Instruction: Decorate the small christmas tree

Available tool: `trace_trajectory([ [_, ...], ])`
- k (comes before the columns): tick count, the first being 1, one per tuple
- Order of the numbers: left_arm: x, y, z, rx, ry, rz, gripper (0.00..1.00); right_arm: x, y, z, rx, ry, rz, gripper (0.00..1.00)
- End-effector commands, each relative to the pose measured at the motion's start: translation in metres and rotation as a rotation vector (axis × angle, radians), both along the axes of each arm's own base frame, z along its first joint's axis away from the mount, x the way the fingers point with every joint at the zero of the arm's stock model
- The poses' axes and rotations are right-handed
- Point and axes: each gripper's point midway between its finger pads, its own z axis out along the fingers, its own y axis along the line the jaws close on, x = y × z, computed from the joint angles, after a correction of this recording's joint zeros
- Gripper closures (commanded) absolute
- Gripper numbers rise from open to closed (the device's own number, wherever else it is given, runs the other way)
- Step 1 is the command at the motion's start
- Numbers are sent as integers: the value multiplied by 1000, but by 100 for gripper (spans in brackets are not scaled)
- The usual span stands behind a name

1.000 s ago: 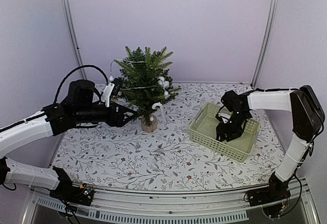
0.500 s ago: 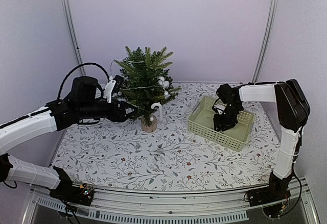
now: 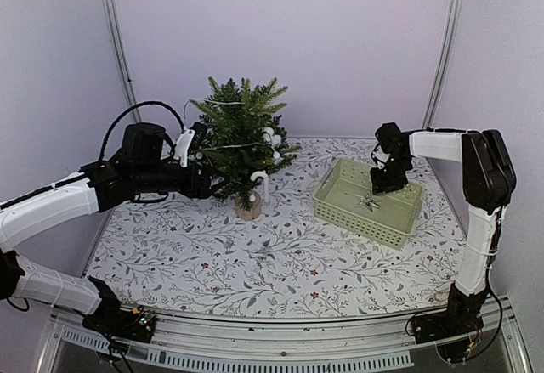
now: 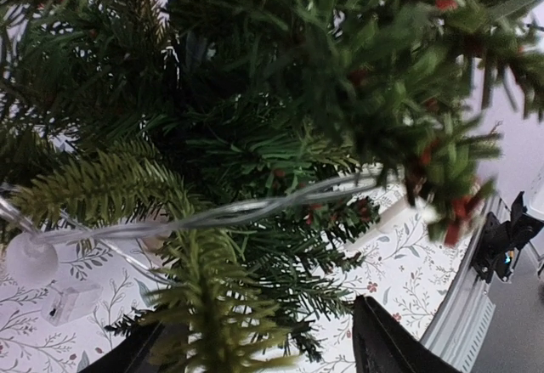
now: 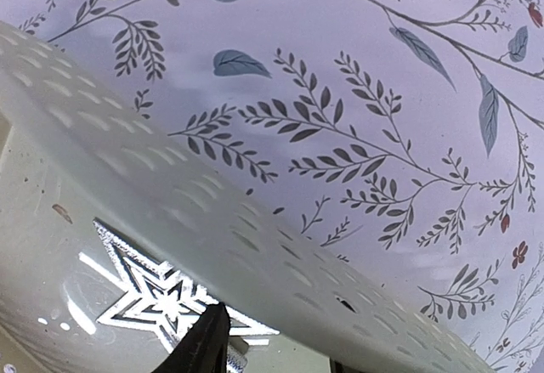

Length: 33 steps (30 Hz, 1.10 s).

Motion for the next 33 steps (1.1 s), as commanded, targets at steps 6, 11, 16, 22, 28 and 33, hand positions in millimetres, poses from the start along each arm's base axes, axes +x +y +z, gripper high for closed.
trace_trajectory([
  [6,7,-2,14,-28,-34,-12,32,-22,24,16,107,49,149,61],
  [11,7,-3,16,-35,-36,-14,33,-30,16,5,68,77,166,65],
  [16,8,-4,18,-33,-43,-19,34,-35,11,-8,44,99,161,69],
  [22,8,-2,20,-30,-51,-18,34,-42,11,-16,44,123,165,73],
  [28,5,-2,26,-51,-63,-26,34,-39,14,-27,50,141,172,73],
  [33,-3,3,42,-86,-104,-28,34,-42,17,-31,64,159,176,77],
])
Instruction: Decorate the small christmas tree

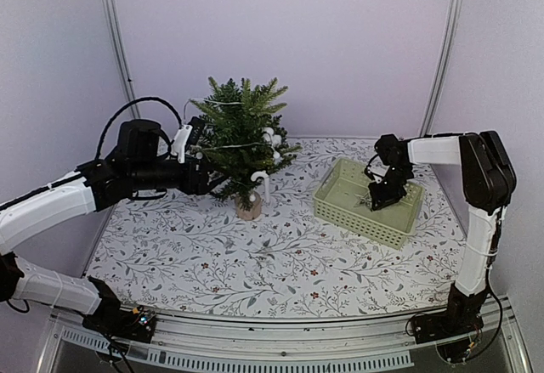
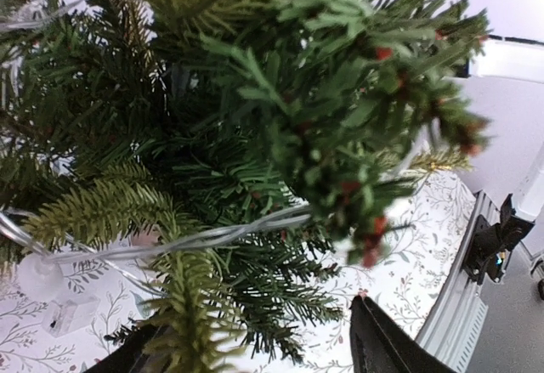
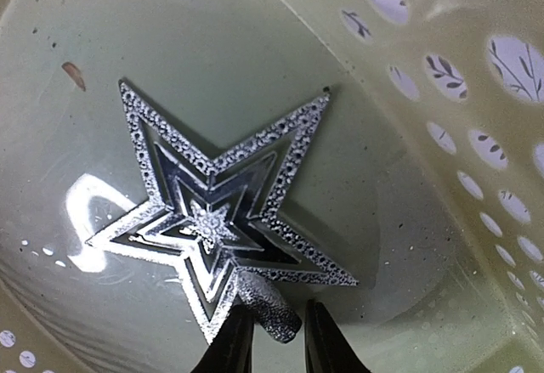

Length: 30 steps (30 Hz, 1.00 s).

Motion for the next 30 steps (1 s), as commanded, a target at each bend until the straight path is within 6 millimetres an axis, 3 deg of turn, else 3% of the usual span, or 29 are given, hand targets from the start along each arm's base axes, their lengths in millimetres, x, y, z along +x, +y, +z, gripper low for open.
trace_trajectory([
  [1,-5,7,33,-66,-86,-1,34,-2,5,-4,10,12,14,78],
  [8,-24,21,65,-124,-176,1,33,-12,16,24,35,-16,25,84],
  [13,-30,23,91,-122,-222,-21,36,-7,35,76,112,-120,32,85],
  [17,-32,19,123,-132,-280,-54,38,0,60,133,199,-241,37,87],
  [22,-26,10,162,-150,-344,-83,39,-3,107,229,339,-494,118,88],
  [24,-24,3,182,-174,-363,-100,41,-14,129,279,429,-631,169,88],
  [26,-23,-9,194,-194,-373,-137,41,-28,151,316,510,-725,210,88],
  [30,-23,-35,213,-222,-381,-185,41,-54,187,372,612,-874,253,88],
])
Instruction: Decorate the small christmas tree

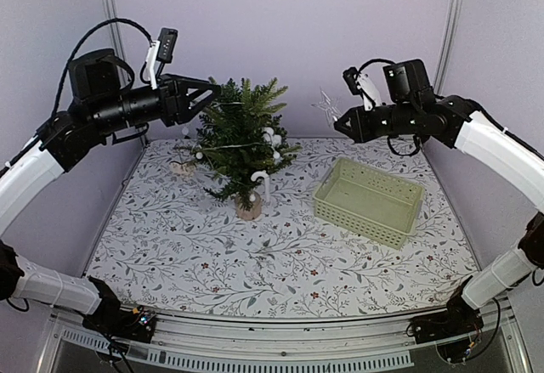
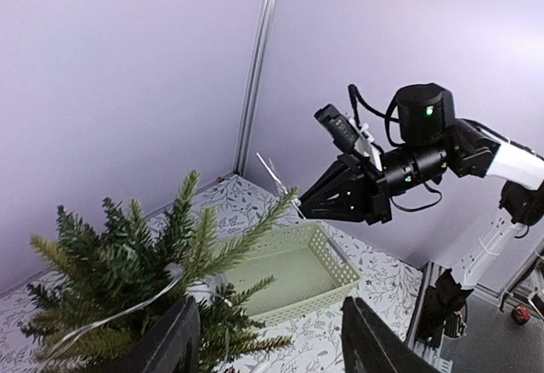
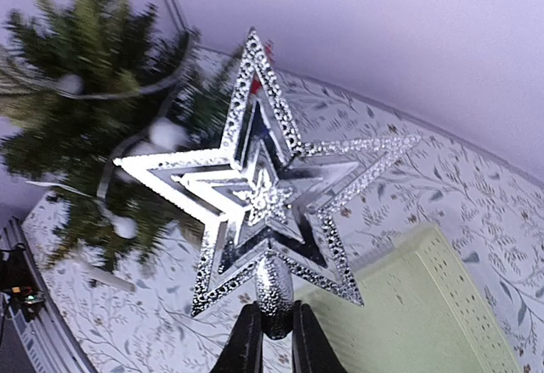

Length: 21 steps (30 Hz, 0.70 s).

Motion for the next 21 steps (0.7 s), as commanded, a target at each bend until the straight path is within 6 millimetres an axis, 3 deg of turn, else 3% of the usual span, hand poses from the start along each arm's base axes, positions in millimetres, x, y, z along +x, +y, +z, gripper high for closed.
trace_trajectory([
  [1,-4,-31,14,-9,-13,-78,42,-22,42,87,193,-225,32,88],
  [5,-10,-56,25,-50,-32,-117,43,-41,70,126,280,-326,5,88],
  [9,-14,-75,26,-67,-27,-145,44,-55,95,146,326,-374,-4,88],
  [21,-9,-86,33,-153,8,-152,52,-87,152,143,231,-479,51,88],
])
